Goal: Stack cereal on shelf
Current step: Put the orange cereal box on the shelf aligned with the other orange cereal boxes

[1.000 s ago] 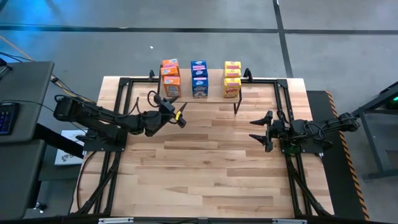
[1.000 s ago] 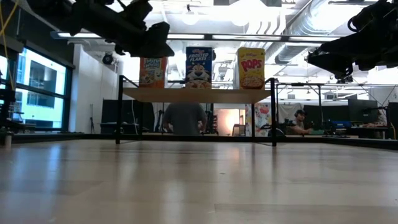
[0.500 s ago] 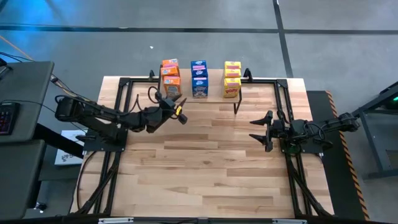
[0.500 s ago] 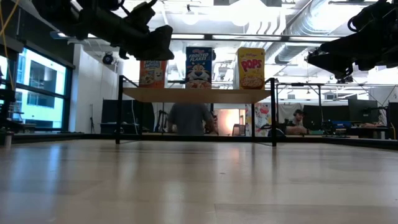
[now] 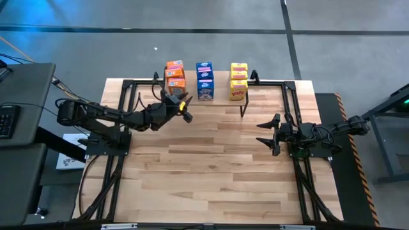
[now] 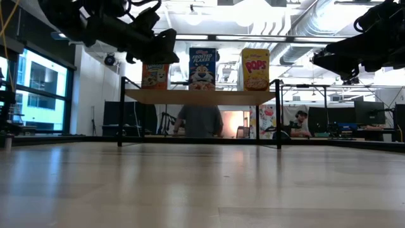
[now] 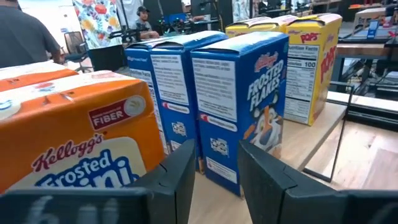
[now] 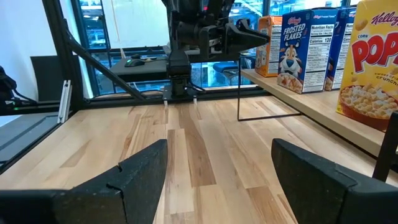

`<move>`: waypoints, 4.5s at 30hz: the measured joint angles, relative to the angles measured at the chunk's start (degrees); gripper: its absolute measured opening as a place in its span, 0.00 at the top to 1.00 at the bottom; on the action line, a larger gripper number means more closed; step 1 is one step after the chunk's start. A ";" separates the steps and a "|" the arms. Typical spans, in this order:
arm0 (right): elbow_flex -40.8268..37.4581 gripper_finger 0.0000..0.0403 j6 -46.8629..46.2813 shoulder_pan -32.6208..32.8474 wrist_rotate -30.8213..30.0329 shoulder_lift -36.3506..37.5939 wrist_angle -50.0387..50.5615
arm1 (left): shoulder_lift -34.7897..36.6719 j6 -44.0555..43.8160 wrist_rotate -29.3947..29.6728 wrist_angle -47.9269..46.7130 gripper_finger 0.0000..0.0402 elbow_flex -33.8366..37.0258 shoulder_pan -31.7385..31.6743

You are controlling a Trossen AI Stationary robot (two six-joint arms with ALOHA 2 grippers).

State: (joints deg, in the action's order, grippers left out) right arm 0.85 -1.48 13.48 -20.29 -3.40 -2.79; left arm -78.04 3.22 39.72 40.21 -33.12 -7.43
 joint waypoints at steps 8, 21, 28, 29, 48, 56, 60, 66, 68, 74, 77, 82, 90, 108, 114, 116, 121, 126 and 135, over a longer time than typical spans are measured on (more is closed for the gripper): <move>0.01 0.31 0.00 0.00 0.24 0.00 0.00 | 0.00 -0.02 -0.71 0.02 0.73 0.00 -2.24; 0.02 0.31 0.00 0.00 0.19 0.00 0.02 | 0.00 -0.35 0.47 -0.07 0.73 0.02 -2.70; 0.00 0.31 0.00 0.00 0.17 0.00 0.02 | 0.00 -2.90 -1.25 2.62 0.73 0.02 -2.09; 0.02 0.31 0.00 0.01 0.17 0.00 0.01 | 0.00 -2.68 -0.51 2.53 0.73 0.02 -1.57; 0.02 0.31 0.00 0.02 -0.05 0.00 0.00 | 4.92 7.37 30.08 -4.72 0.73 0.09 12.55; 0.02 0.31 0.01 0.00 -0.03 0.00 0.00 | 15.78 9.95 31.50 -17.29 0.69 0.07 16.72; 0.02 0.31 0.02 0.02 -0.02 0.00 0.02 | 20.65 7.53 29.77 -25.33 0.65 0.09 17.02; 0.02 0.31 0.00 0.02 0.00 0.00 0.01 | 23.60 16.52 21.15 -19.48 0.64 0.07 14.98; 0.02 0.31 0.00 0.02 0.04 0.00 0.00 | 23.58 20.74 17.57 -14.75 0.64 0.07 13.21; 0.02 0.31 0.00 0.00 0.24 0.00 0.02 | 22.02 24.50 10.00 -12.08 0.64 -3.10 7.25; 0.02 0.31 0.00 0.00 0.21 0.00 0.02 | 20.13 24.42 8.71 -17.56 0.64 -7.91 5.06; 0.01 0.31 0.00 0.01 0.21 0.00 0.02 | 17.09 21.57 5.09 -31.59 0.64 -17.22 0.60; 0.01 0.31 0.00 0.02 0.17 0.00 0.02 | 11.91 14.00 -8.51 -53.17 0.64 -31.22 -7.39; 0.02 0.31 0.01 0.00 -0.05 0.00 0.00 | -0.47 12.35 -22.39 -73.68 0.64 -47.32 -14.82; 0.02 0.31 0.01 0.01 -0.03 0.00 0.00 | -1.54 12.35 -23.34 -73.95 0.64 -47.32 -15.59; 0.01 0.31 0.00 0.00 -0.02 0.00 0.01 | -2.14 12.35 -23.70 -73.96 0.64 -47.32 -15.59; 0.02 0.31 0.02 0.02 0.00 0.00 0.00 | -3.14 12.36 -24.17 -74.96 0.64 -47.32 -15.92; 0.00 0.31 0.01 0.00 0.02 0.00 0.00 | -3.76 12.35 -24.19 -75.66 0.64 -47.32 -15.96; 0.01 0.31 0.01 0.02 0.21 0.00 0.02 | -3.76 11.85 -24.17 -77.73 0.64 -47.32 -16.24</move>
State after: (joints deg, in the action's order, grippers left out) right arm 0.85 -1.47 13.50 -20.08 -3.40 -2.76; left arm -81.80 15.07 15.55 -37.52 -80.44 -23.67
